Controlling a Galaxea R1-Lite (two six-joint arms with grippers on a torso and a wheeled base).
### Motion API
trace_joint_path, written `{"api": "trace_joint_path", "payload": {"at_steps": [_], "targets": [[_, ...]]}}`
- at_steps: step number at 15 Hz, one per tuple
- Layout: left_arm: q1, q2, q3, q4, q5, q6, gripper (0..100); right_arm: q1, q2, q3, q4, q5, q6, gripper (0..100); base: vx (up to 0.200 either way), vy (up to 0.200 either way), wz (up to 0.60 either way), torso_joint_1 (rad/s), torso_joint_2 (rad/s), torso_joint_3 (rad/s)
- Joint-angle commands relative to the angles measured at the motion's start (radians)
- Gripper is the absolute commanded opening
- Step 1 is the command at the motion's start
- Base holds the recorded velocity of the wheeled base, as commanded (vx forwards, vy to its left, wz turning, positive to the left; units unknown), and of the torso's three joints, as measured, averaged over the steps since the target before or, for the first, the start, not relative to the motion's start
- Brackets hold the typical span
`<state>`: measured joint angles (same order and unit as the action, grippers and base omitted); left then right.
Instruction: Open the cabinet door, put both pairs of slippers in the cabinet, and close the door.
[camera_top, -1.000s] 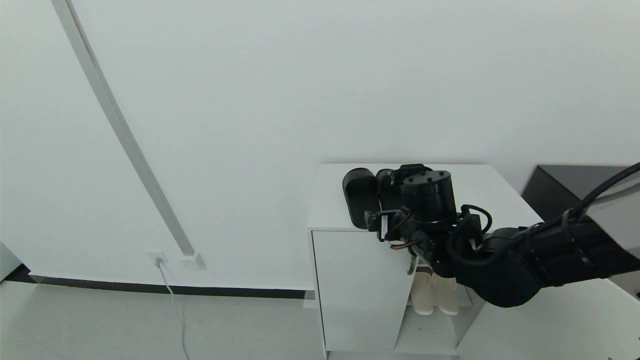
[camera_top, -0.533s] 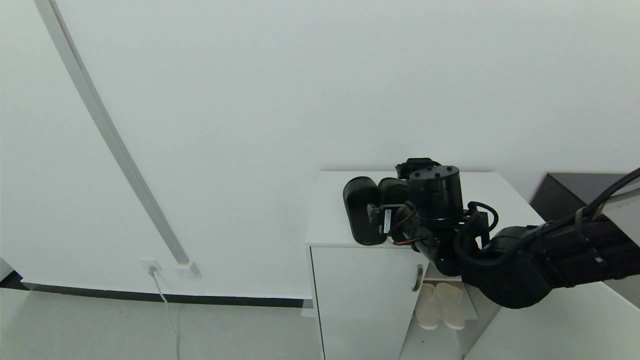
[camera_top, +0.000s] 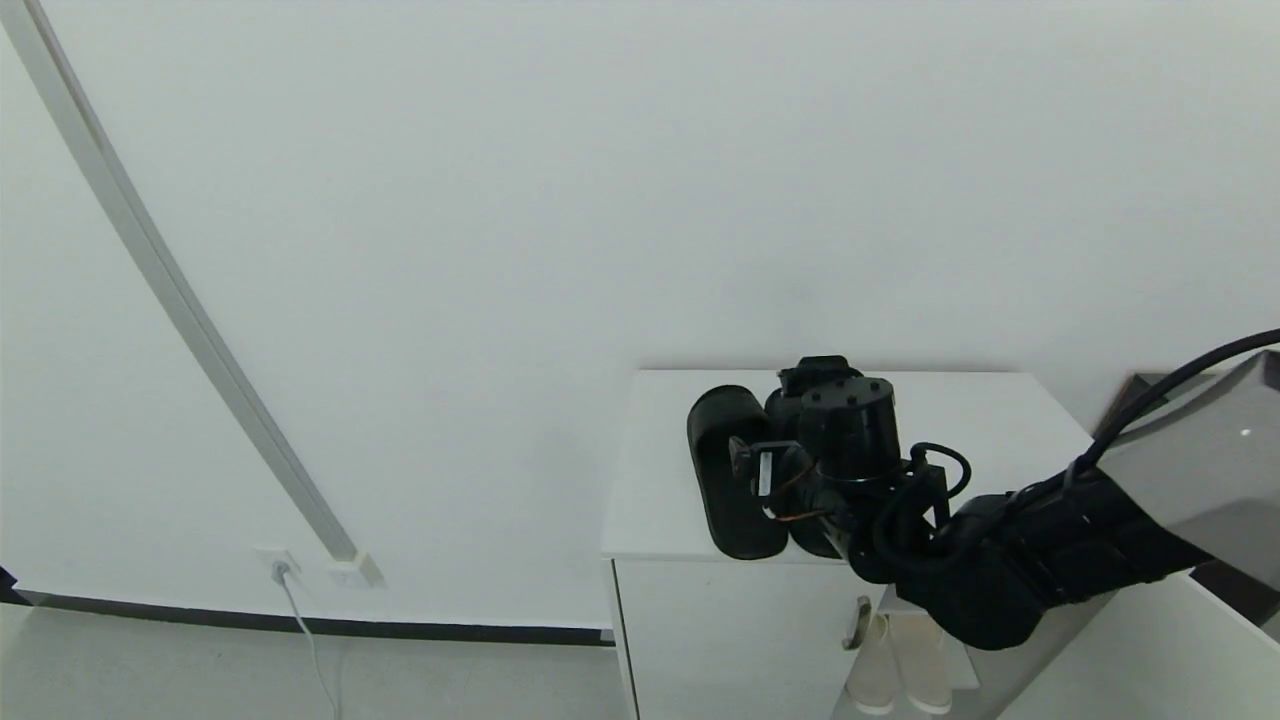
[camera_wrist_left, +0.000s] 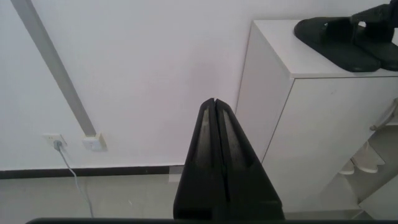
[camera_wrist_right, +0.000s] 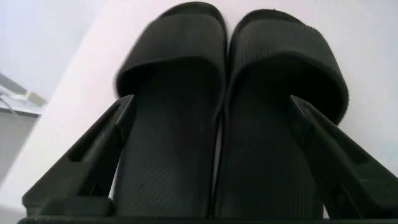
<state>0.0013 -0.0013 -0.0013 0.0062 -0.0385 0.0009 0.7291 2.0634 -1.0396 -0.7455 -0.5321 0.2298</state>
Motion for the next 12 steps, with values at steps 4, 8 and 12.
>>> {"api": "trace_joint_path", "payload": {"at_steps": [4,8,12], "targets": [[0.0,0.001,0.0,0.0,0.0,-0.001,0,-0.053,0.162,-0.085,-0.084,0.012,-0.032,100,0.0,0.0,0.0,0.0,0.0,0.0],[0.0,0.001,0.0,0.0,0.0,0.001,0,-0.08,0.248,-0.201,-0.09,0.012,-0.061,100,0.0,0.0,0.0,0.0,0.0,0.0],[0.002,0.001,0.0,0.0,0.0,0.001,0,-0.097,0.281,-0.269,-0.103,0.015,-0.093,100,0.0,0.0,0.0,0.0,0.0,0.0]]}}
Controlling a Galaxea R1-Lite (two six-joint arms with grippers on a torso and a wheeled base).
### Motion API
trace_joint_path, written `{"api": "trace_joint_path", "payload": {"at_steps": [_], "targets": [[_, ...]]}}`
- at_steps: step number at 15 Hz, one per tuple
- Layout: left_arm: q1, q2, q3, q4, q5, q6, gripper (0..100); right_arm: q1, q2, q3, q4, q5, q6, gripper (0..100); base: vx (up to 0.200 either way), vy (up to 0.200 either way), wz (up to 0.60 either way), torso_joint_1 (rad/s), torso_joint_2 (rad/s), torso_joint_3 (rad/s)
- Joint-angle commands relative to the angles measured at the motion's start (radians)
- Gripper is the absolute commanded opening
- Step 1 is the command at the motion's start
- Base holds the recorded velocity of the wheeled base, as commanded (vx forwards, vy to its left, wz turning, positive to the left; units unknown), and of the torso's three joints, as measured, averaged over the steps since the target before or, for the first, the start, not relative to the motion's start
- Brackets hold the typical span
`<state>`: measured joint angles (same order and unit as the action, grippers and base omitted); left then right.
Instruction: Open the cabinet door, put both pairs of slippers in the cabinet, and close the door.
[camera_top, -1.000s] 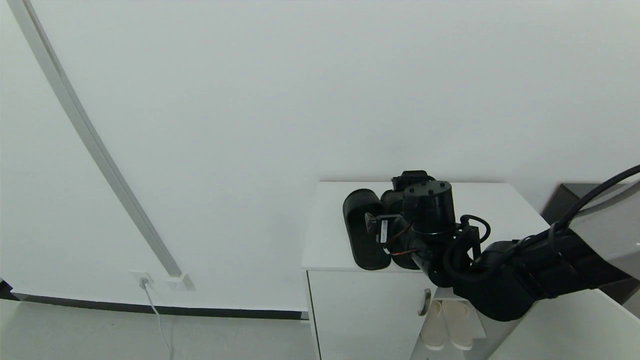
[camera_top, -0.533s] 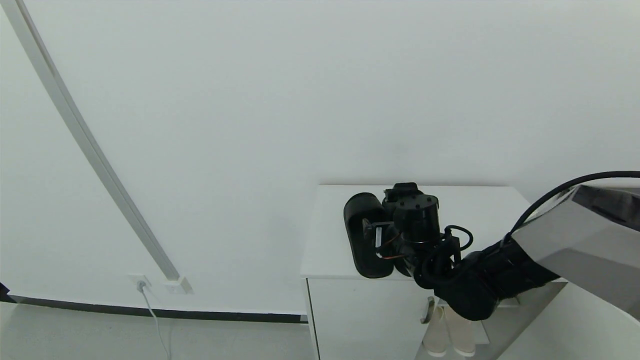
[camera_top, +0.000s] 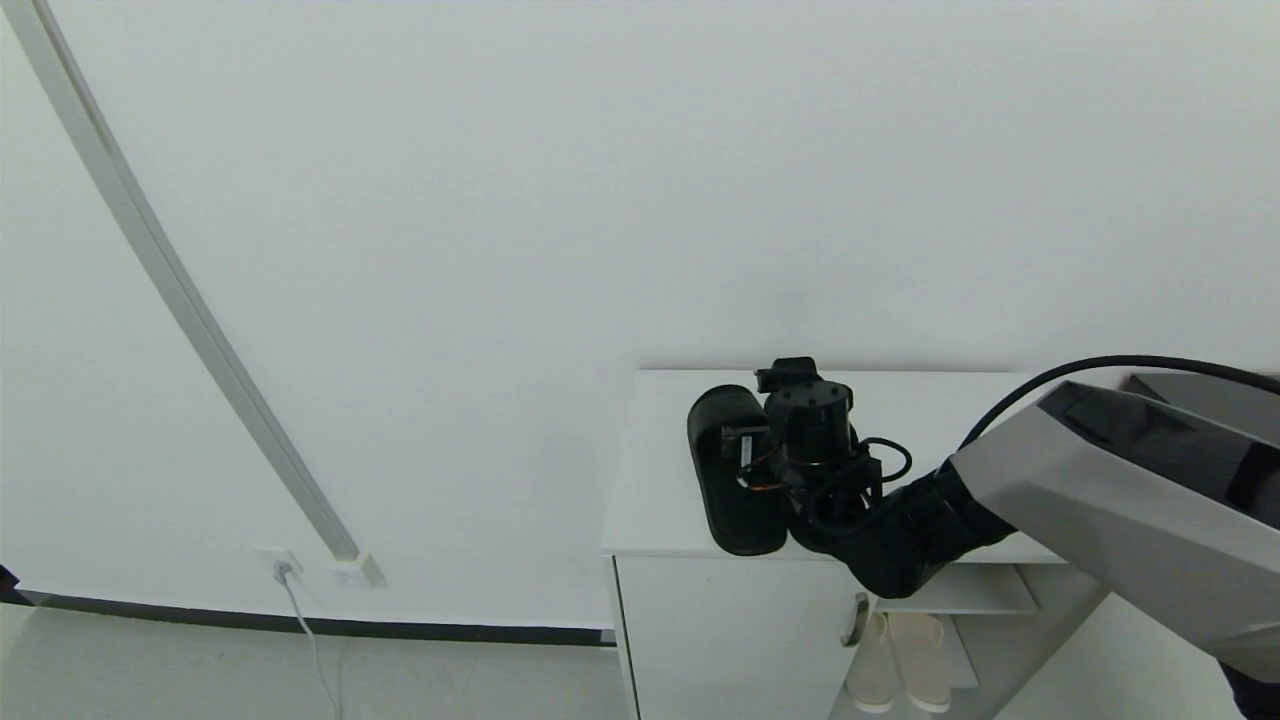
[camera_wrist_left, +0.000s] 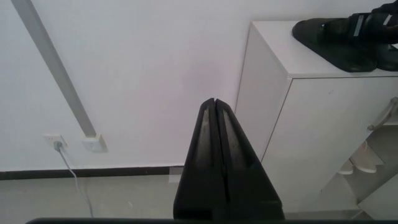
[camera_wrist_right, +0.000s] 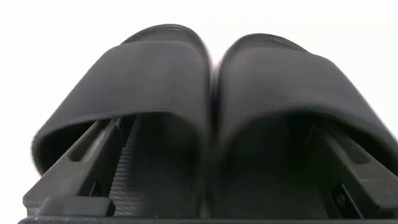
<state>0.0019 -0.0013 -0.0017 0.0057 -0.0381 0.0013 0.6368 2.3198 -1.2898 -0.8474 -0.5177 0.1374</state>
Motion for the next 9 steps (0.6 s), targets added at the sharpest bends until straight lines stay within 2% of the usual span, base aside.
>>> {"api": "trace_joint_path", "payload": {"at_steps": [1,7,8,9], "targets": [[0.0,0.001,0.0,0.0,0.0,0.0,0,-0.008,0.038,-0.037,0.001,0.001,-0.002,100,0.0,0.0,0.0,0.0,0.0,0.0],[0.001,0.001,0.0,0.0,0.0,0.0,0,-0.02,0.067,-0.082,0.001,0.001,-0.006,100,0.0,0.0,0.0,0.0,0.0,0.0],[0.0,0.001,0.0,0.0,0.0,0.0,0,-0.02,0.069,-0.082,0.002,0.001,-0.006,0,0.0,0.0,0.0,0.0,0.0,0.0],[0.001,0.001,0.0,0.0,0.0,0.0,0,-0.02,0.069,-0.082,0.002,0.001,-0.01,0,0.0,0.0,0.0,0.0,0.0,0.0]]}}
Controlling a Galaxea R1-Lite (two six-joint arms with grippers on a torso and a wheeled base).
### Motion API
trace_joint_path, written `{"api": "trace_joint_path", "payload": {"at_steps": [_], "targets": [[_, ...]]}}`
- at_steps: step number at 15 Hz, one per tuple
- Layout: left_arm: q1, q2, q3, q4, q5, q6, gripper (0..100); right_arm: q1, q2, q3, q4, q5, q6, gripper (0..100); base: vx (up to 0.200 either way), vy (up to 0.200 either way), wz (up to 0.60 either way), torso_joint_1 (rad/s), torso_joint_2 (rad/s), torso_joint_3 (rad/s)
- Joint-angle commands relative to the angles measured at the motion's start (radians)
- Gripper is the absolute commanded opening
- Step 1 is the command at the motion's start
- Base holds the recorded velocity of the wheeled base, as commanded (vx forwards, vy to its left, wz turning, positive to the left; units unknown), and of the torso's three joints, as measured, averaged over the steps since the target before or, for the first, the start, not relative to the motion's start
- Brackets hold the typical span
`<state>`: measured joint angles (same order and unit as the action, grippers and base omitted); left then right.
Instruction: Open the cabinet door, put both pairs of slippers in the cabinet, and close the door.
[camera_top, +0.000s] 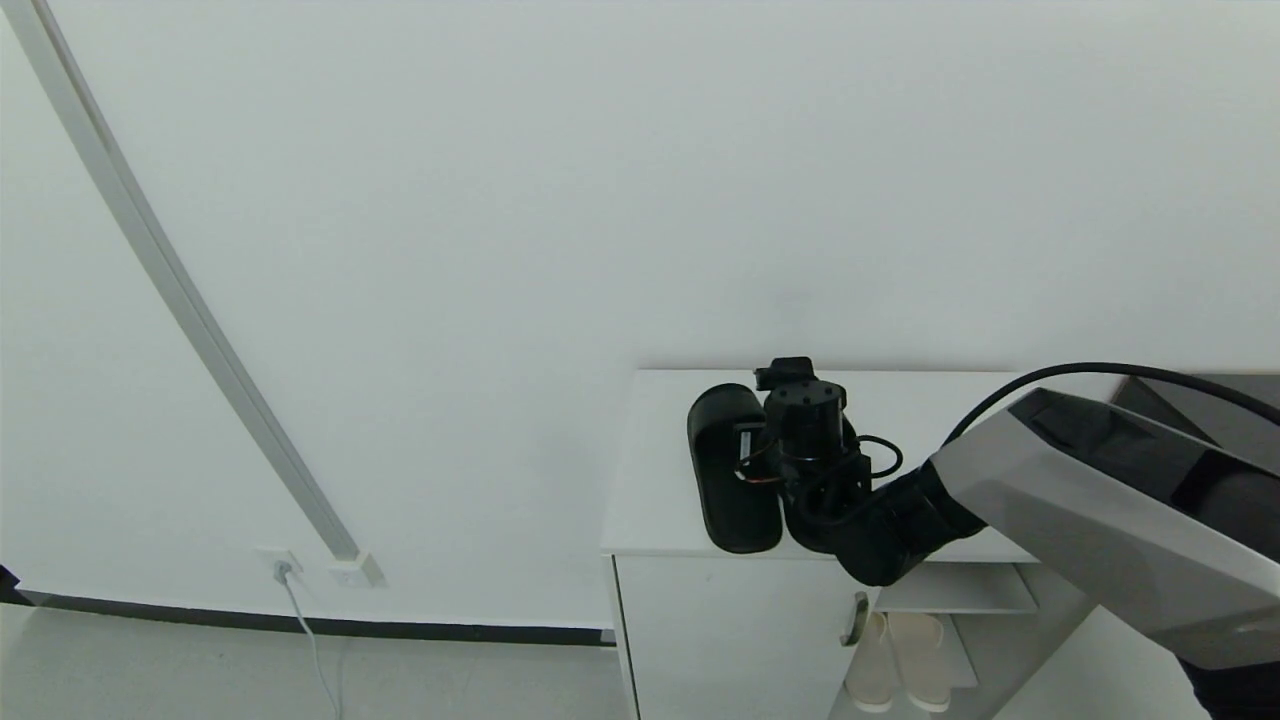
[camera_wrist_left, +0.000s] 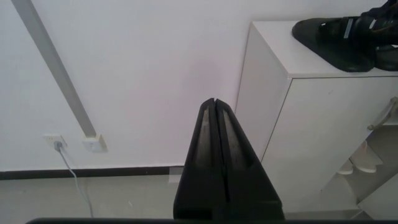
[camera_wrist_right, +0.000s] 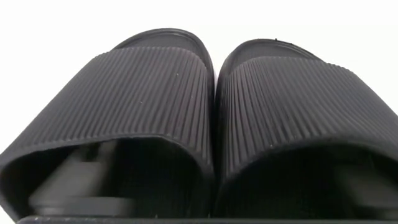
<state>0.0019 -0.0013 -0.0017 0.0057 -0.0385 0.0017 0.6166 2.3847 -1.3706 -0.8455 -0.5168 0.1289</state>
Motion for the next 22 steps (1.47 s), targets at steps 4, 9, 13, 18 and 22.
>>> {"api": "trace_joint_path", "payload": {"at_steps": [4,9,13,18,22], "targets": [[0.0,0.001,0.0,0.0,0.0,0.0,0,0.0,0.001,0.002,-0.001,0.0,-0.002,0,0.0,0.0,0.0,0.0,0.0,0.0],[0.001,0.001,0.0,0.0,0.0,0.0,0,0.002,-0.105,0.061,-0.004,0.001,-0.002,0,0.0,0.0,0.0,0.0,0.0,0.0],[0.001,0.001,0.0,0.0,0.0,0.0,0,0.023,-0.32,0.275,-0.02,0.107,-0.022,0,0.0,0.0,0.0,0.0,0.0,0.0],[0.0,0.001,0.0,0.0,0.0,0.001,0,0.071,-0.593,0.625,-0.02,0.271,-0.022,0,0.0,0.0,0.0,0.0,0.0,0.0],[0.0,0.001,0.0,0.0,0.0,0.001,0,0.107,-0.714,0.754,-0.01,0.406,-0.023,0,0.0,0.0,0.0,0.0,0.0,0.0]]}}
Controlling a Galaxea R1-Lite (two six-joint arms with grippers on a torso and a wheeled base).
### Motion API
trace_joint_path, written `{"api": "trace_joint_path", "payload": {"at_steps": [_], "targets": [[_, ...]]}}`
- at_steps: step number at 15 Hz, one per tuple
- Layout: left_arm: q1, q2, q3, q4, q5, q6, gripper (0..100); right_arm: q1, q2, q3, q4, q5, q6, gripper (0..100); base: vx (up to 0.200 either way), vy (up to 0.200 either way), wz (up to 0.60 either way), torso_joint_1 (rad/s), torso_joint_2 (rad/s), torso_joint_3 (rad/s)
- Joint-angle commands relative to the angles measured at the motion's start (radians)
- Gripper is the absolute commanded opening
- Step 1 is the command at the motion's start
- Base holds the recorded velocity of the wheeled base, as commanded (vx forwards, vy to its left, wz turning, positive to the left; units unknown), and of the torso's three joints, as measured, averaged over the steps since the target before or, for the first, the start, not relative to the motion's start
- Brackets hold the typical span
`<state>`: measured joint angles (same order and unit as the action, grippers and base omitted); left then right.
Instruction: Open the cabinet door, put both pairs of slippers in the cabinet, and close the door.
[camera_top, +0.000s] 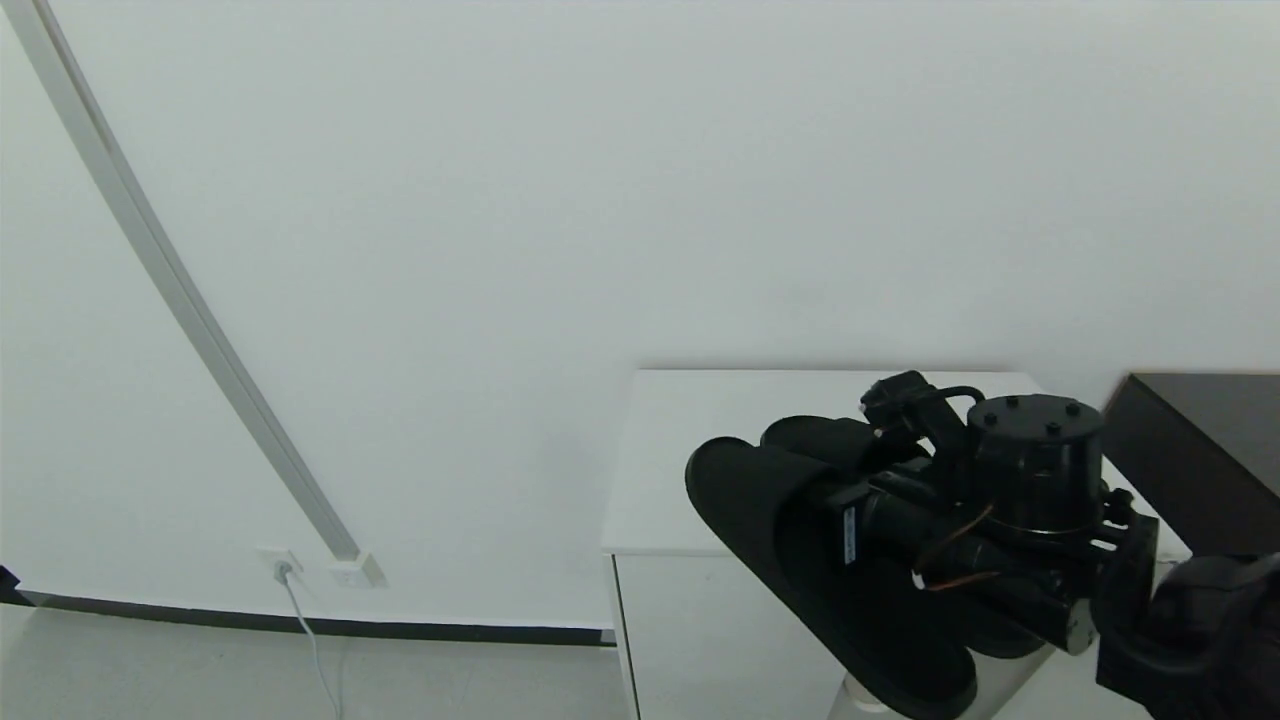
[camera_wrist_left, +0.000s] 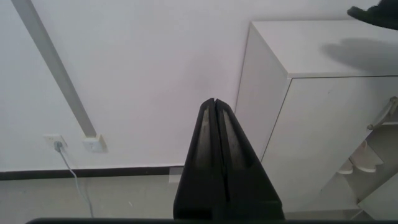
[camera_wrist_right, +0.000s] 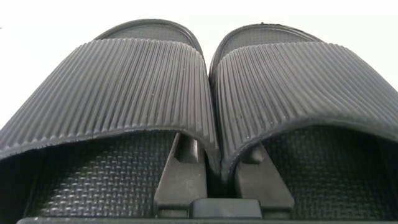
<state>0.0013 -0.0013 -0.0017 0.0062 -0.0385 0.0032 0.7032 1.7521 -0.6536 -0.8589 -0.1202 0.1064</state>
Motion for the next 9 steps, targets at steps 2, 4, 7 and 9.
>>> {"api": "trace_joint_path", "payload": {"at_steps": [2,4,7,9], "targets": [[0.002,0.001,0.0,0.0,0.0,0.0,0,0.055,-0.08,0.043,0.003,0.008,-0.01,0,0.0,0.0,0.0,0.0,0.0,0.0],[0.0,0.001,0.0,0.0,0.0,-0.002,0,0.071,-0.074,0.049,0.001,0.004,-0.022,0,0.0,0.0,0.0,0.0,0.0,0.0],[0.0,0.001,0.0,0.0,0.0,-0.002,0,0.079,-0.072,0.057,0.001,0.004,-0.024,0,-0.067,0.0,0.0,0.001,0.0,0.002],[0.002,0.001,0.0,0.0,0.0,-0.002,0,0.084,-0.071,0.058,0.001,0.004,-0.024,0,-0.2,0.0,0.0,0.012,0.01,0.002]]}}
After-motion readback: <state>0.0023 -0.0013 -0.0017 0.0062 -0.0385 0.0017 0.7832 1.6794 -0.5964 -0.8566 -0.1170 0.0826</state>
